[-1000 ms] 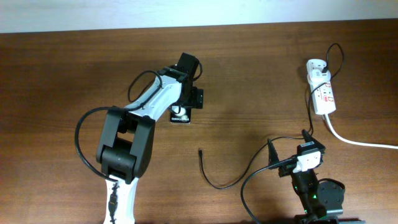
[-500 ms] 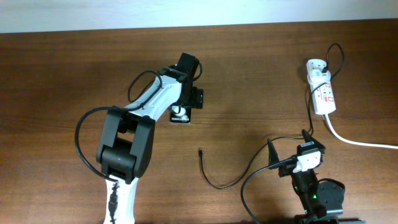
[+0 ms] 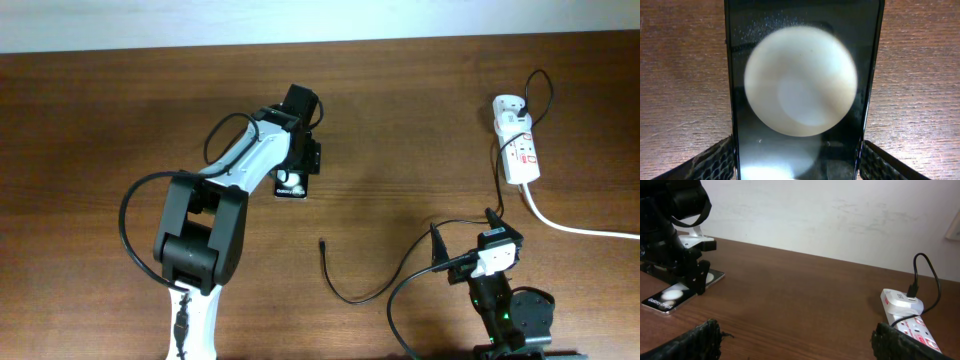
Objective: Plug charger to phone and switch on socket
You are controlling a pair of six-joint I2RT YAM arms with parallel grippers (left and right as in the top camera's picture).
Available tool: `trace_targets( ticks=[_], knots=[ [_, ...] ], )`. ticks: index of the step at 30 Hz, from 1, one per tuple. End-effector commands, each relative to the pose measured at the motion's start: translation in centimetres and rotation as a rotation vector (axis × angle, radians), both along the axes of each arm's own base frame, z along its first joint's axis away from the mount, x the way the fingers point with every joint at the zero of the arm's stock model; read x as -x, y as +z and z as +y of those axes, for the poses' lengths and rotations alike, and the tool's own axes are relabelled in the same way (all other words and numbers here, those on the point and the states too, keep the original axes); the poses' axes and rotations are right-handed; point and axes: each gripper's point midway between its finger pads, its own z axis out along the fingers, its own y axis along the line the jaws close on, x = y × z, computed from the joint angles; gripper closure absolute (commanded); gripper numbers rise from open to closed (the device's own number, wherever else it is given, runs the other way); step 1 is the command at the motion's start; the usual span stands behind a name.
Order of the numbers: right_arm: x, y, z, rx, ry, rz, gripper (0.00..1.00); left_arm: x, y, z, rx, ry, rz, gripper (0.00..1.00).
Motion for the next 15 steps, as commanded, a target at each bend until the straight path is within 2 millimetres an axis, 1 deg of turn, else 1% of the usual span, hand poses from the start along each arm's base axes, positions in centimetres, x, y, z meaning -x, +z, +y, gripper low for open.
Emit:
trace_targets(
  ticks=[1, 3, 4, 5, 6, 7, 8, 9, 10, 13, 14, 15],
  knots=[
    [0.0, -0.2, 0.0, -0.004, -0.003, 0.004, 0.01, 4.1, -5.4, 0.4, 0.010, 0.025, 0.201, 0.23],
    [0.0, -0.2, 0.0, -0.004, -0.003, 0.004, 0.01, 4.1, -5.4, 0.4, 0.011, 0.026, 0.200, 0.22],
    [0.0, -0.2, 0.0, -0.004, -0.003, 0.004, 0.01, 4.0, -5.4, 0.4, 0.009, 0.026, 0.196, 0.12],
    [0.0, -0.2, 0.0, -0.004, -0.003, 0.004, 0.01, 3.6, -5.4, 0.3, 0.016, 0.025, 0.181, 0.05],
    [0.0, -0.2, 0.0, -0.004, -0.003, 0.004, 0.01, 3.1, -5.4, 0.4, 0.008, 0.027, 0.157, 0.05],
    [0.0, -0.2, 0.0, -0.004, -0.003, 0.004, 0.01, 2.8, -5.4, 0.6, -0.006, 0.029, 0.144, 0.10],
    [0.0, -0.2, 0.0, -0.004, -0.003, 0.004, 0.01, 3.0, -5.4, 0.7, -0.011, 0.039, 0.153, 0.24],
    [0.0, -0.2, 0.0, -0.004, -0.002, 0.004, 0.01, 3.3, -5.4, 0.8, -0.011, 0.065, 0.162, 0.25],
    [0.0, -0.2, 0.0, -0.004, -0.003, 0.004, 0.01, 3.5, -5.4, 1.0, -0.011, 0.104, 0.172, 0.25],
    [0.0, -0.2, 0.0, -0.004, -0.002, 0.004, 0.01, 3.9, -5.4, 1.3, -0.010, 0.175, 0.189, 0.19],
    [0.0, -0.2, 0.0, -0.004, -0.003, 0.004, 0.01, 3.9, -5.4, 1.5, -0.008, 0.200, 0.192, 0.12],
    [0.0, -0.2, 0.0, -0.004, -0.003, 0.004, 0.01, 3.9, -5.4, 1.7, -0.009, 0.210, 0.196, 0.10]
  ],
)
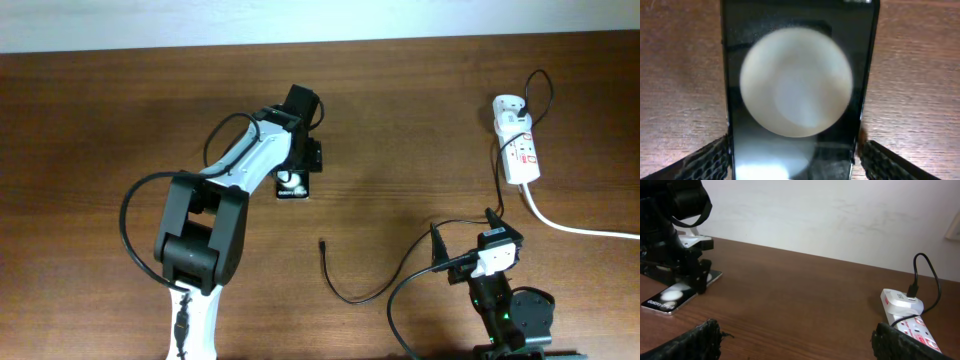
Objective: Plug charger to phone and switch on socket
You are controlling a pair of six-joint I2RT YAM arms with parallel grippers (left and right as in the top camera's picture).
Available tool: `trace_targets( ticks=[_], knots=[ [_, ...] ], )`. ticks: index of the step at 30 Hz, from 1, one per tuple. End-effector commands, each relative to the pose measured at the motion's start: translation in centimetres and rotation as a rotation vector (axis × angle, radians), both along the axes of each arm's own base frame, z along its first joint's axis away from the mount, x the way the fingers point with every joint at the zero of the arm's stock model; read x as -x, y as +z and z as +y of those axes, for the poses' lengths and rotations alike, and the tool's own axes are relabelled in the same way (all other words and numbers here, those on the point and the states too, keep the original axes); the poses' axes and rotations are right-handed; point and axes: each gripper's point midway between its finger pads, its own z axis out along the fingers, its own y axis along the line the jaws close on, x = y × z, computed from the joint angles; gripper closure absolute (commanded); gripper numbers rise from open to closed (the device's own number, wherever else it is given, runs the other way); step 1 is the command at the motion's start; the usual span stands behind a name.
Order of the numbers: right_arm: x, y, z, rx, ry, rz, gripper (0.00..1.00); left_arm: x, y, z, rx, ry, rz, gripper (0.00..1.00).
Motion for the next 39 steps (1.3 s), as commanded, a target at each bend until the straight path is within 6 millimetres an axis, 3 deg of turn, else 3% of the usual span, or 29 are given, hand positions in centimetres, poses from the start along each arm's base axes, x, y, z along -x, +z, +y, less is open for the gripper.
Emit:
trace_targets(
  ticks=[1, 4, 25, 28, 33, 36, 39],
  knots=[
    [0.02, -0.22, -0.04, -0.004, -0.003, 0.004, 0.01, 3.77, -5.47, 1.67, -0.012, 0.110, 0.191, 0.07],
    [0.02, -0.22, -0.04, -0.004, -0.003, 0.004, 0.01, 3.40, -5.47, 2.50, -0.010, 0.125, 0.189, 0.01],
    [0.02, -0.22, -0.04, -0.004, -0.003, 0.004, 0.01, 3.78, -5.54, 2.03, -0.031, -0.033, 0.196, 0.00],
    [0.02, -0.22, -0.04, -0.004, -0.003, 0.004, 0.01, 3.70, -5.54, 2.00, -0.030, -0.033, 0.192, 0.04],
    [0.02, -0.22, -0.04, -0.004, -0.003, 0.004, 0.01, 3.43, -5.53, 1.89, -0.025, -0.033, 0.181, 0.00],
    [0.02, -0.22, -0.04, -0.004, -0.003, 0.004, 0.01, 3.27, -5.53, 1.84, -0.023, -0.034, 0.175, 0.00],
    [0.02, -0.22, -0.04, -0.004, -0.003, 0.004, 0.01, 3.29, -5.53, 1.83, -0.023, -0.033, 0.176, 0.09]
  ],
)
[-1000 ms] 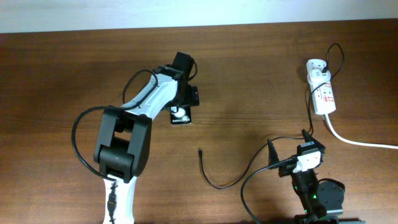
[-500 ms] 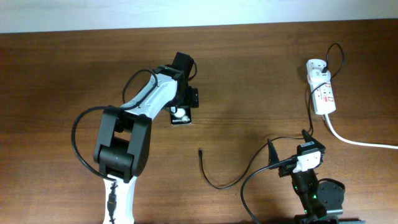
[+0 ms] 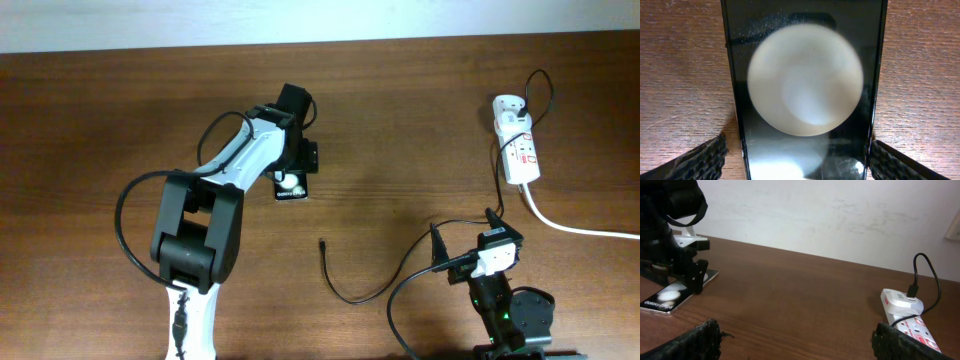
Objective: Plug charger to phone and switch on socket
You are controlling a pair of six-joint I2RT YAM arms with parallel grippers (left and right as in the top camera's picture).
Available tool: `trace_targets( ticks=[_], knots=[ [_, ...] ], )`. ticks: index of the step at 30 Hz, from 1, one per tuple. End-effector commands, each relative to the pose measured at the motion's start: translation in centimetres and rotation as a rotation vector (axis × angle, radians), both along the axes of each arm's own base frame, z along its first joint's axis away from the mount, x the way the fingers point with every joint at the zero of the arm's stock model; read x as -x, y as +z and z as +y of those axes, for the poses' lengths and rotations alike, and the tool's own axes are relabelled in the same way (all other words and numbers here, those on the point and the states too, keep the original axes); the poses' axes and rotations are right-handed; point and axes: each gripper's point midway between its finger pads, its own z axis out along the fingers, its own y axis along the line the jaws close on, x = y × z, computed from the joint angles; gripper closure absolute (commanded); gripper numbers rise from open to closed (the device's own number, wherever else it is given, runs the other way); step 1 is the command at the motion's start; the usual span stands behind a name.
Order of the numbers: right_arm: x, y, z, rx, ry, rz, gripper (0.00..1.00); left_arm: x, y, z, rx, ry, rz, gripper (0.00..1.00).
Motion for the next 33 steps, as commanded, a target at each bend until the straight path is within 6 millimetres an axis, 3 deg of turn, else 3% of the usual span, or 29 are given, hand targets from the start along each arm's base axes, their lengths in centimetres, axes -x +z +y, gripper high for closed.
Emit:
trace_targets(
  ticks=[1, 4, 7, 10, 15, 17, 22, 27, 29, 33],
  knots=[
    [0.0, -0.2, 0.0, -0.004, -0.003, 0.004, 0.01, 3.3, -5.5, 0.6, -0.013, -0.008, 0.156, 0.10],
    [0.0, -0.2, 0.0, -0.004, -0.003, 0.004, 0.01, 2.9, -5.4, 0.4, -0.007, -0.009, 0.141, 0.09],
    [0.0, -0.2, 0.0, -0.004, -0.003, 0.004, 0.01, 2.8, -5.4, 0.3, -0.004, -0.010, 0.134, 0.16],
    [0.0, -0.2, 0.0, -0.004, -0.003, 0.004, 0.01, 3.0, -5.4, -0.6, -0.005, -0.031, 0.130, 0.11],
    [0.0, -0.2, 0.0, -0.004, -0.003, 0.004, 0.01, 3.4, -5.5, -1.1, -0.008, -0.047, 0.134, 0.16],
    [0.0, -0.2, 0.0, -0.004, -0.003, 0.004, 0.01, 3.4, -5.5, -1.1, -0.008, -0.046, 0.134, 0.09],
    [0.0, -0.2, 0.0, -0.004, -0.003, 0.004, 0.01, 3.4, -5.5, -1.1, -0.010, -0.046, 0.135, 0.28],
    [0.0, -0.2, 0.0, -0.003, -0.003, 0.004, 0.01, 3.7, -3.6, -1.3, -0.009, -0.080, 0.180, 0.27],
    [0.0, -0.2, 0.0, -0.004, -0.003, 0.004, 0.01, 4.1, -3.4, -2.7, 0.073, -0.133, 0.207, 0.25],
    [0.0, -0.2, 0.0, -0.004, -0.003, 0.004, 0.01, 4.2, -2.8, -2.5, 0.197, -0.106, 0.253, 0.28]
  ],
)
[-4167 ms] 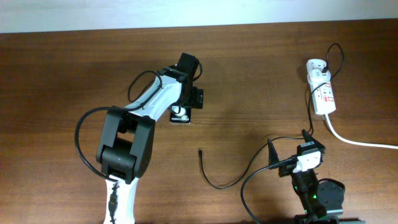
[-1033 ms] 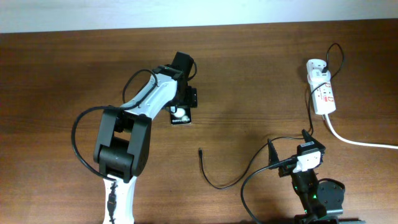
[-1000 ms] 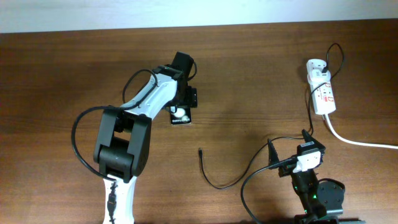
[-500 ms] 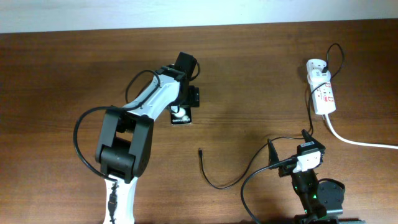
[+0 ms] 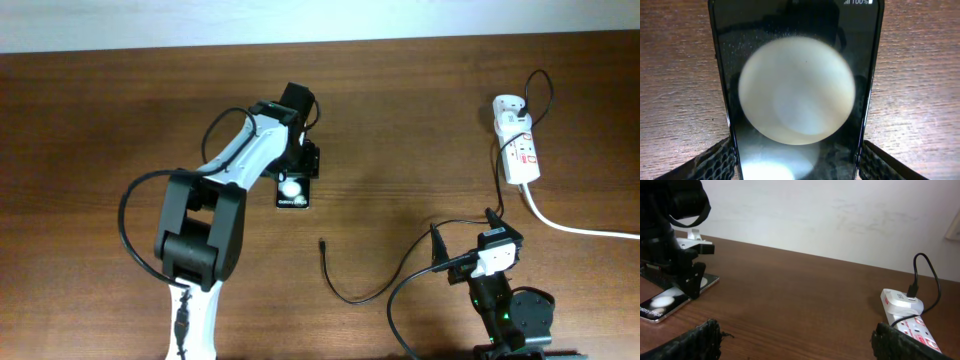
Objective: Plug charger to phone and switch on socket
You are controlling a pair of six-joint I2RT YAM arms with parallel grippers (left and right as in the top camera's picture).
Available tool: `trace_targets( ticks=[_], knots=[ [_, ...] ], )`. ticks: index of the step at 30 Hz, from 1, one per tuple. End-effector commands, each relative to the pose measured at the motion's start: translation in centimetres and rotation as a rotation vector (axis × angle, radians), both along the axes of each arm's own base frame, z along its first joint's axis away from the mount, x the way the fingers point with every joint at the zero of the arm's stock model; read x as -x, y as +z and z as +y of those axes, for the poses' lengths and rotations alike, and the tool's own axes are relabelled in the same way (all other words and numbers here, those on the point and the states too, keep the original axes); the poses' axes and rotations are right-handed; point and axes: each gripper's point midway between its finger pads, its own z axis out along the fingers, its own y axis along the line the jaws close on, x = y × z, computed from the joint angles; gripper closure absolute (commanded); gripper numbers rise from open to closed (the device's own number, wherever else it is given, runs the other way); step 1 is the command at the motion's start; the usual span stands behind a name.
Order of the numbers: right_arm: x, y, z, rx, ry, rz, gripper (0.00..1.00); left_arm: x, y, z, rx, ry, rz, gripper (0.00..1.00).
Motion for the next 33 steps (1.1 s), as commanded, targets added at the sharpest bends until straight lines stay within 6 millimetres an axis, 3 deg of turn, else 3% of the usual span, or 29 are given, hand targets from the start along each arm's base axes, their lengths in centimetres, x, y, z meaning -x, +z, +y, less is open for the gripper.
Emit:
trace_targets(
  ticks=[1, 7, 20, 22, 24, 29, 31, 33],
  knots=[
    [0.0, -0.2, 0.0, -0.004, -0.002, 0.004, 0.01, 2.5, -2.8, -0.5, 0.141, 0.008, 0.168, 0.27],
    [0.0, -0.2, 0.0, -0.003, -0.003, 0.004, 0.01, 2.2, 0.6, -0.4, 0.178, -0.035, 0.122, 0.28],
    [0.0, -0.2, -0.1, -0.003, -0.003, 0.004, 0.01, 2.1, 0.7, -0.3, 0.172, -0.035, 0.116, 0.25],
    [0.1, 0.3, 0.5, -0.087, 0.027, 0.003, 0.01, 2.1, 0.7, -0.3, 0.172, -0.035, 0.116, 0.25],
    [0.4, 2.1, 0.7, -0.212, 0.036, -0.003, 0.01, 2.0, 0.7, -0.3, 0.172, -0.035, 0.113, 0.25],
    [2.6, 11.4, 0.6, -0.212, 0.031, -0.010, 0.01, 2.0, 0.7, -0.3, 0.173, -0.035, 0.112, 0.25],
    [2.3, 15.1, 0.6, -0.210, 0.021, 0.092, 0.01, 2.0, 0.7, -0.3, 0.173, -0.035, 0.113, 0.25],
    [1.2, 16.9, 0.7, -0.207, 0.004, 0.283, 0.01, 2.0, 0.7, -0.3, 0.173, -0.035, 0.112, 0.25]
  ],
)
